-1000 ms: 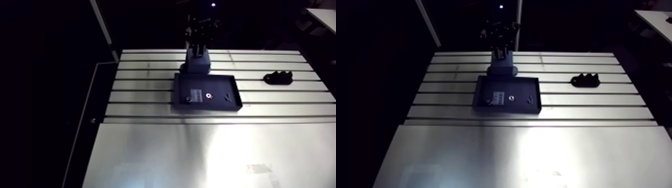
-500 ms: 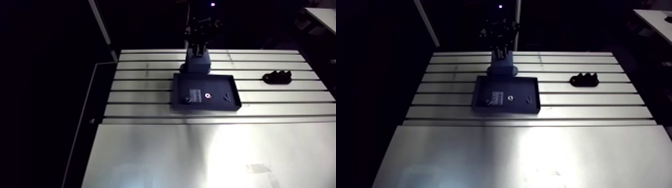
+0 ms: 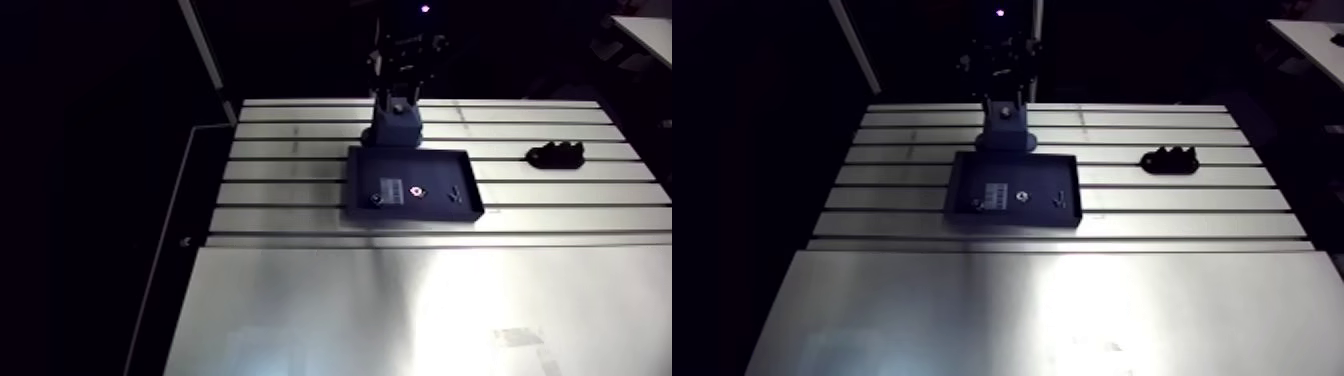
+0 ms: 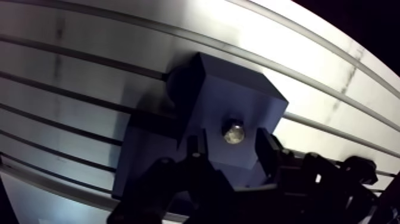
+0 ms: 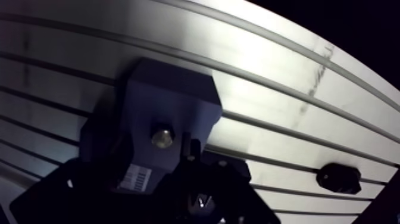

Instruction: Pick up the M10 bolt and insert it into the hex recess until seated.

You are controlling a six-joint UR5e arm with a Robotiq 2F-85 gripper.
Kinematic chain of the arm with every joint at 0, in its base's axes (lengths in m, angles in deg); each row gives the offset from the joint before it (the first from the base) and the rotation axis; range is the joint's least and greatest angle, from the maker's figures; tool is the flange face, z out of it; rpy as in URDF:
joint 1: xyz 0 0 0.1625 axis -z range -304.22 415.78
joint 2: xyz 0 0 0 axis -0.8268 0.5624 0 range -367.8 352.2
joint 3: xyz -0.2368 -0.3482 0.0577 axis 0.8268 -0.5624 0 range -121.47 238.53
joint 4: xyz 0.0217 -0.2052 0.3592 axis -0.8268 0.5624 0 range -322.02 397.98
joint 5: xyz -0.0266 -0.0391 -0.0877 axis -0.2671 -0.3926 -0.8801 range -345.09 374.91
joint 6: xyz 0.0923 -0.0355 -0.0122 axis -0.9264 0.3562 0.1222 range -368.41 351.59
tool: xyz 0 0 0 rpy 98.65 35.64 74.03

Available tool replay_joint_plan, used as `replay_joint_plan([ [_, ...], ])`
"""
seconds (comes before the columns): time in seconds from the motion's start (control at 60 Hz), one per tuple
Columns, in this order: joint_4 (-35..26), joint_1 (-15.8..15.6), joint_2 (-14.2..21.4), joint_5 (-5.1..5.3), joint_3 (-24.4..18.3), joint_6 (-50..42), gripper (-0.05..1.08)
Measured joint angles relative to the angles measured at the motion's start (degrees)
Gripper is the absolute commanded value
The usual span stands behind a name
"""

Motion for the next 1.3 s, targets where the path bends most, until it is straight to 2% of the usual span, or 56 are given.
replay_joint_plan([
  [0.55,-1.08,0.1,1.51,0.01,-1.06,-4.54,0.02],
  [0.583,-1.68,0.12,1.63,0.02,-1.38,-5.31,0.1],
  [0.6,-1.95,0.13,1.67,0.02,-1.52,-5.62,0.1],
  [0.617,-2.25,0.14,1.71,0.03,-1.68,-5.94,0.19],
  [0.633,-2.6,0.16,1.75,0.04,-1.86,-6.32,0.19],
  [0.65,-2.93,0.17,1.78,0.05,-2.03,-6.68,0.28],
  [0.667,-3.3,0.19,1.81,0.07,-2.23,-7.08,0.28],
  [0.683,-3.64,0.2,1.82,0.08,-2.41,-7.44,0.34],
  [0.7,-4.02,0.23,1.85,0.11,-2.61,-7.87,0.34],
  [0.717,-4.35,0.25,1.86,0.12,-2.78,-8.27,0.42],
  [0.733,-4.68,0.28,1.88,0.14,-2.95,-8.67,0.42],
  [0.75,-5.04,0.32,1.89,0.15,-3.14,-9.12,0.5],
  [0.767,-5.34,0.35,1.9,0.16,-3.29,-9.52,0.5],
  [0.783,-5.66,0.4,1.92,0.17,-3.47,-9.97,0.58],
  [0.8,-5.93,0.43,1.92,0.18,-3.61,-10.37,0.58],
  [0.817,-6.21,0.47,1.93,0.2,-3.77,-10.79,0.66],
  [0.833,-6.44,0.52,1.93,0.21,-3.9,-11.15,0.66],
  [0.85,-6.67,0.57,1.93,0.22,-4.04,-11.56,0.75],
  [0.867,-6.86,0.61,1.94,0.23,-4.16,-11.91,0.75],
  [0.9,-7.31,0.72,1.94,0.25,-4.43,-12.82,0.9],
  [1.067,-8.23,1.02,1.87,0.27,-5.05,-15.43,1.04],
  [1.3,-8.59,0.92,1.46,0.72,-5.29,-16.31,1.08],
])
